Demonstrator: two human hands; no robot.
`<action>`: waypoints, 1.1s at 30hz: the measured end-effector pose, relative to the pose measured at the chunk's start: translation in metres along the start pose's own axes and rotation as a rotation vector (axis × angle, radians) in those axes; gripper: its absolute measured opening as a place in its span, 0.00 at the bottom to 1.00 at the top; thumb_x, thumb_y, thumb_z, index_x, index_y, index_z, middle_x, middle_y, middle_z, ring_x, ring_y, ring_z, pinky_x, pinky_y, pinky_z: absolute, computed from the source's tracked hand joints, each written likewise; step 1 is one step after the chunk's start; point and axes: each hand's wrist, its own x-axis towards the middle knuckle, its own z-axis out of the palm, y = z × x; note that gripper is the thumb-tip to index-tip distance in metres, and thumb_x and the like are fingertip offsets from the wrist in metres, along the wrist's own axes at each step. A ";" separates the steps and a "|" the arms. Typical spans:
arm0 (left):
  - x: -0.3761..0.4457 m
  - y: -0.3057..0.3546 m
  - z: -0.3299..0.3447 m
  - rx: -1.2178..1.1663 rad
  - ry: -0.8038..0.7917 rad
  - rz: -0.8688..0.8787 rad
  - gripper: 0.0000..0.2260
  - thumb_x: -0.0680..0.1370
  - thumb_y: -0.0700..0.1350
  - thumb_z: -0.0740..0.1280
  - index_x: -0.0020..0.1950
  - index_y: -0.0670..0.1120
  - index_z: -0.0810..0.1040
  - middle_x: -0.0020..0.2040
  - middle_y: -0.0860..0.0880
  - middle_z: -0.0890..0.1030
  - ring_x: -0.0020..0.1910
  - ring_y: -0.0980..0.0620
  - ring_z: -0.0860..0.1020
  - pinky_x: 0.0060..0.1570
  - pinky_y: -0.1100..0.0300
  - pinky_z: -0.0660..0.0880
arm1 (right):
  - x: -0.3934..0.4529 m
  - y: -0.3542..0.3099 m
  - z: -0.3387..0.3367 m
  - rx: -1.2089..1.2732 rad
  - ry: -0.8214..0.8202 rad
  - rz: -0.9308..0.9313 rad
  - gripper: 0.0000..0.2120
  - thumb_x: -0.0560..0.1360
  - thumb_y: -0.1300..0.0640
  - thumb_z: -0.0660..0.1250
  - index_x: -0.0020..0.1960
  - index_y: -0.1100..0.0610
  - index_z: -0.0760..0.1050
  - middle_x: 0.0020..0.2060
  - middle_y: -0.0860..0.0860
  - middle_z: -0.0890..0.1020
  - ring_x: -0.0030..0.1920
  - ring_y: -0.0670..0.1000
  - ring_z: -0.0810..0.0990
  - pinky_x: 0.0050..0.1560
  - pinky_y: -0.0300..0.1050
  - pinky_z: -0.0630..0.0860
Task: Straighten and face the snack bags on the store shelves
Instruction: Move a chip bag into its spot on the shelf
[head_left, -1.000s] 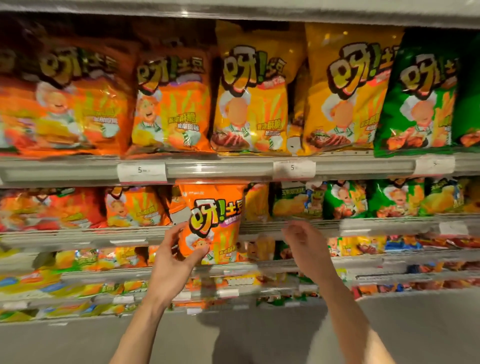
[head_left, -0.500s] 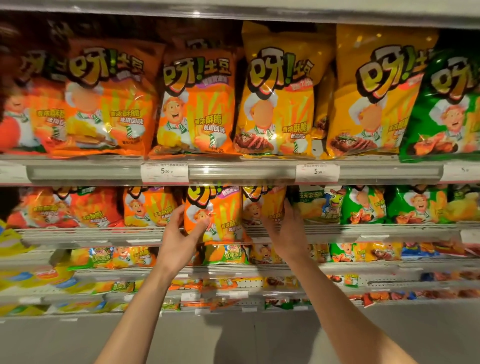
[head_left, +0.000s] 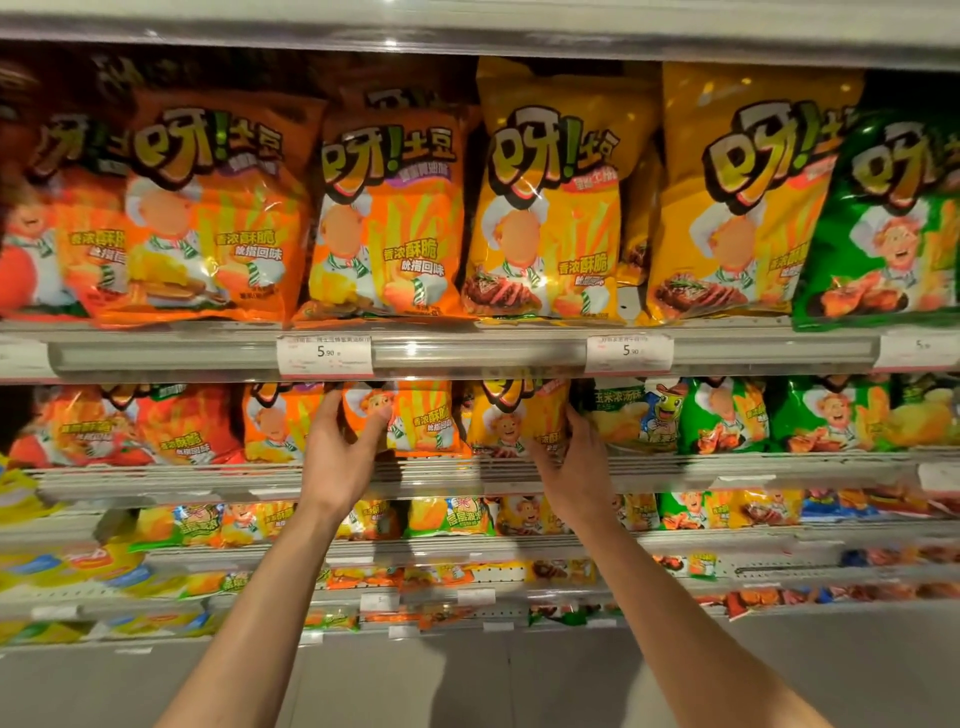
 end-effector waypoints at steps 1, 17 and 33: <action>0.001 -0.001 0.000 0.005 0.013 0.006 0.27 0.78 0.58 0.71 0.72 0.45 0.72 0.67 0.45 0.80 0.67 0.44 0.77 0.68 0.43 0.74 | 0.000 0.000 0.000 -0.004 -0.002 -0.001 0.38 0.78 0.39 0.67 0.80 0.56 0.59 0.73 0.56 0.71 0.74 0.58 0.68 0.74 0.55 0.68; 0.003 -0.004 0.011 0.385 -0.122 0.172 0.15 0.84 0.55 0.62 0.64 0.46 0.75 0.54 0.48 0.81 0.56 0.44 0.78 0.53 0.48 0.76 | 0.003 -0.001 -0.004 -0.064 -0.044 -0.004 0.36 0.79 0.39 0.67 0.79 0.56 0.61 0.71 0.56 0.71 0.72 0.58 0.70 0.72 0.55 0.70; 0.000 0.001 0.010 0.375 -0.037 0.133 0.19 0.82 0.54 0.67 0.67 0.43 0.75 0.59 0.43 0.81 0.58 0.41 0.78 0.56 0.45 0.77 | 0.024 -0.023 -0.012 0.262 0.032 0.038 0.31 0.74 0.39 0.73 0.70 0.55 0.73 0.60 0.54 0.80 0.63 0.56 0.78 0.62 0.56 0.78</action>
